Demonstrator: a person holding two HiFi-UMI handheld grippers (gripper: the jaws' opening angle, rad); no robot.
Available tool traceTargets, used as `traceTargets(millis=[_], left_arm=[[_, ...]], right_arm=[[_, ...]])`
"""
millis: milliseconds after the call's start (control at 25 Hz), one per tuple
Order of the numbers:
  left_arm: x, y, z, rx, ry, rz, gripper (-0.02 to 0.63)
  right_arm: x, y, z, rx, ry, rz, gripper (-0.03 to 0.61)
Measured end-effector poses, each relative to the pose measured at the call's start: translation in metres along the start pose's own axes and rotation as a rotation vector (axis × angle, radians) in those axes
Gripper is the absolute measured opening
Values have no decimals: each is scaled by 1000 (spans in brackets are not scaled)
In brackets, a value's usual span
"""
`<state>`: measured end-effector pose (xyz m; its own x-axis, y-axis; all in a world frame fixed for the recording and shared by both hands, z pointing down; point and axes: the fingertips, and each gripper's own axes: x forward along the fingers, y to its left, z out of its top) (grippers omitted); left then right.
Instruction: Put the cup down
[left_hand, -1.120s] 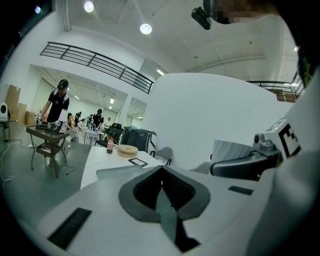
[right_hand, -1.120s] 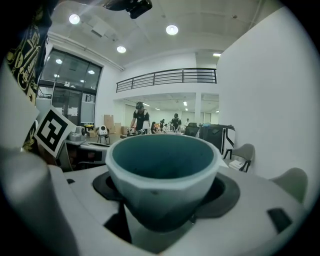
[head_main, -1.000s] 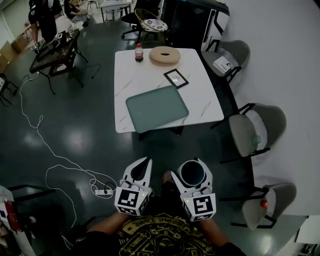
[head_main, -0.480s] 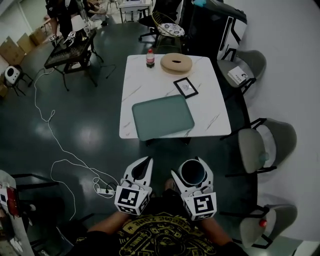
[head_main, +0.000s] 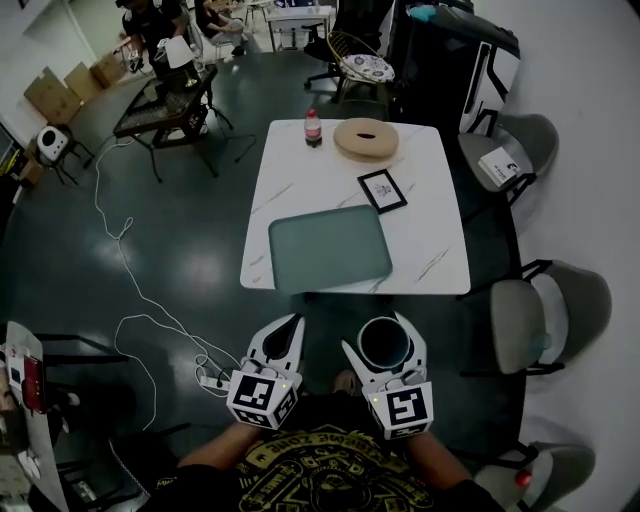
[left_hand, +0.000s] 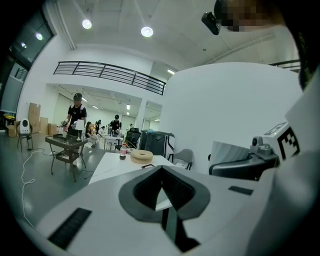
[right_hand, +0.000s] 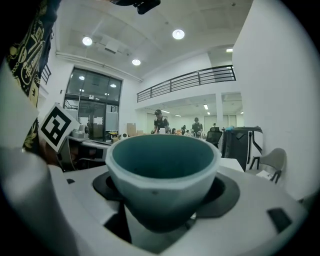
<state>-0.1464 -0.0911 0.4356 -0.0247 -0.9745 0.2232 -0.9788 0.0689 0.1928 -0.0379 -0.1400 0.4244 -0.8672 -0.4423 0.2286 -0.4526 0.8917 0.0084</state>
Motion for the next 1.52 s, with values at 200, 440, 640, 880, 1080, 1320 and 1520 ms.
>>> traceTargets(millis=[200,440,640,880,1080,1320,1520], left_arm=[[7,-1,4,19,-11,45,11],[17,9,14,30,-33,89,11],[38,20,19,35,-37,78,11],[74,33,21,45,-19,36,11],[102,50,20,61,1,16,11],[129,76,18,72,20,10,10],[148,99,11,62,45,17,11]], right_arm=[[9,-11,10,-26,-22,49,377],[23,-20,11,-18,-23,65,377],[45,-28,8,-30,-10,58,377],[78,-38,12,-20,-24,31,377],[114,-45,17,-16,-40,24,377],[154,-51,13,-4,-35,17,377],[184,-55,6,7,-20,15,377]])
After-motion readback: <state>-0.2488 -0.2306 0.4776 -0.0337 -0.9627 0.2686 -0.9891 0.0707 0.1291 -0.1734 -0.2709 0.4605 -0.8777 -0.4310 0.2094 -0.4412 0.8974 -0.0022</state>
